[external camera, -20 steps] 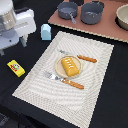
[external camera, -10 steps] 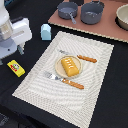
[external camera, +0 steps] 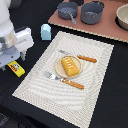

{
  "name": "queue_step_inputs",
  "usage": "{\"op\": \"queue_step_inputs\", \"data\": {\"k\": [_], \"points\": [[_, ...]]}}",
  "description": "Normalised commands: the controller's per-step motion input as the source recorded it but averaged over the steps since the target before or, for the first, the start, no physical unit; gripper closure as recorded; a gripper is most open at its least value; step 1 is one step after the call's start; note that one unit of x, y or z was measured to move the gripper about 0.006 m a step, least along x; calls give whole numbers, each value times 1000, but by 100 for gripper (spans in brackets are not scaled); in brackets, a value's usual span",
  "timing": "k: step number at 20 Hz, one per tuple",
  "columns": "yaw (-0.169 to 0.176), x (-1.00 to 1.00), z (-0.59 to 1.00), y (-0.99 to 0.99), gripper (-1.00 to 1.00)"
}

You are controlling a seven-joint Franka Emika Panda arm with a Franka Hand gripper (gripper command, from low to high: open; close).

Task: Place the bread, butter, and milk from the table onto the serving area.

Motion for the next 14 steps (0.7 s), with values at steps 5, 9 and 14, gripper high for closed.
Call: {"op": "queue_step_inputs", "data": {"k": [5, 9, 14], "points": [[14, -42, -342, -93, -100], [17, -25, -233, -103, 100], [20, 0, -115, -98, 100]]}}
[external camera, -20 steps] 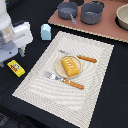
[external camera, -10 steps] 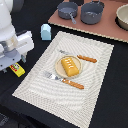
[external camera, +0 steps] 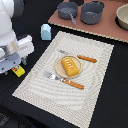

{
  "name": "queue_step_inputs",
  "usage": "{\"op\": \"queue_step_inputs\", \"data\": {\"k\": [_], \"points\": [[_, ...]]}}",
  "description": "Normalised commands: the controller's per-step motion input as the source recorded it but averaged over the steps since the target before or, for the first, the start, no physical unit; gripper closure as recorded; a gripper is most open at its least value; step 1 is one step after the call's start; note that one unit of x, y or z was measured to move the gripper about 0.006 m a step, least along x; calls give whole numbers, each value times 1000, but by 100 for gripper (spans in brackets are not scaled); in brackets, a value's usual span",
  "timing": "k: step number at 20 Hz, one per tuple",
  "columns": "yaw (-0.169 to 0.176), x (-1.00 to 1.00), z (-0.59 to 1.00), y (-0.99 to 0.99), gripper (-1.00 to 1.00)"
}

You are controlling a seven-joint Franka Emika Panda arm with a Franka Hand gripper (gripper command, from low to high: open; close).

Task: Place the bread, butter, and milk from the table onto the serving area.

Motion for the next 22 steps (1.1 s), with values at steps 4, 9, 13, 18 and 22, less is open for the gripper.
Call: {"op": "queue_step_inputs", "data": {"k": [4, 9, 13, 18, 22], "points": [[14, 0, -117, -119, 100], [1, 69, 106, -119, 100], [-1, 379, 884, -178, 100], [-8, 690, 1000, -133, 100], [-1, 884, 961, -109, 100]]}}
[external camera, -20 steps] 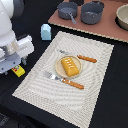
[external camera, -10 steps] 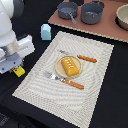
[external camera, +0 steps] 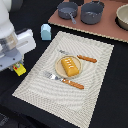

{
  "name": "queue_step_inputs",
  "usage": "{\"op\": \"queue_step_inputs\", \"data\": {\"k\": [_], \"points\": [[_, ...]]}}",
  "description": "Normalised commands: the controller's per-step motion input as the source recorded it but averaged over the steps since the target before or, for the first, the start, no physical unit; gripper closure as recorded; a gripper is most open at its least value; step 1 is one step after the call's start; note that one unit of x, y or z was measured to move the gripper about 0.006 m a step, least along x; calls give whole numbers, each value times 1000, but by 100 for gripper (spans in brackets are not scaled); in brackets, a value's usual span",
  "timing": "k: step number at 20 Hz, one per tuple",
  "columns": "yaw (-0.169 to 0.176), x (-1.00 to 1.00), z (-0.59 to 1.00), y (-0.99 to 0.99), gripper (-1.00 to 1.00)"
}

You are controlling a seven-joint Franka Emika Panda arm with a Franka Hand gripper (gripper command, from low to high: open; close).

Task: Place the bread, butter, and milk from the table onto the serving area.

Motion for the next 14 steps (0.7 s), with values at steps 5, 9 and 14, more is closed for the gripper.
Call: {"op": "queue_step_inputs", "data": {"k": [5, 9, 14], "points": [[-7, 971, 687, -265, 100], [0, 1000, 545, -308, 100], [-20, 973, 520, -370, 100]]}}
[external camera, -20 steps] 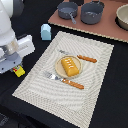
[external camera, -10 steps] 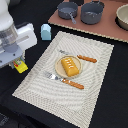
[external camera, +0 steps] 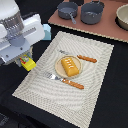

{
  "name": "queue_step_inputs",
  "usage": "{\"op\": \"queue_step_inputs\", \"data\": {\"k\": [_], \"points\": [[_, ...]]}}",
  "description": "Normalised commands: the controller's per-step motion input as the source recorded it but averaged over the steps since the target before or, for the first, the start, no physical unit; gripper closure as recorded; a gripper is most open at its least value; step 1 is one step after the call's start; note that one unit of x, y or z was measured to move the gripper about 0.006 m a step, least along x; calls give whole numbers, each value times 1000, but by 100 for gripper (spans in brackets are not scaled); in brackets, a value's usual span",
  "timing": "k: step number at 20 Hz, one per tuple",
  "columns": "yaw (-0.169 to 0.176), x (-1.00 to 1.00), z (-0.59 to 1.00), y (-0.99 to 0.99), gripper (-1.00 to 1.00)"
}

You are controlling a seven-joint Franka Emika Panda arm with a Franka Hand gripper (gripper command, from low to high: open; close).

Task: Place the bread, butter, and milk from the table onto the serving area.

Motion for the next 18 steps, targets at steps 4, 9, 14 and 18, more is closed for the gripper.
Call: {"op": "queue_step_inputs", "data": {"k": [4, 9, 14, 18], "points": [[-69, 819, 296, -477, 100], [-76, 772, 156, -473, 100], [-65, 825, 114, -367, 100], [-62, 854, 51, -304, 100]]}}
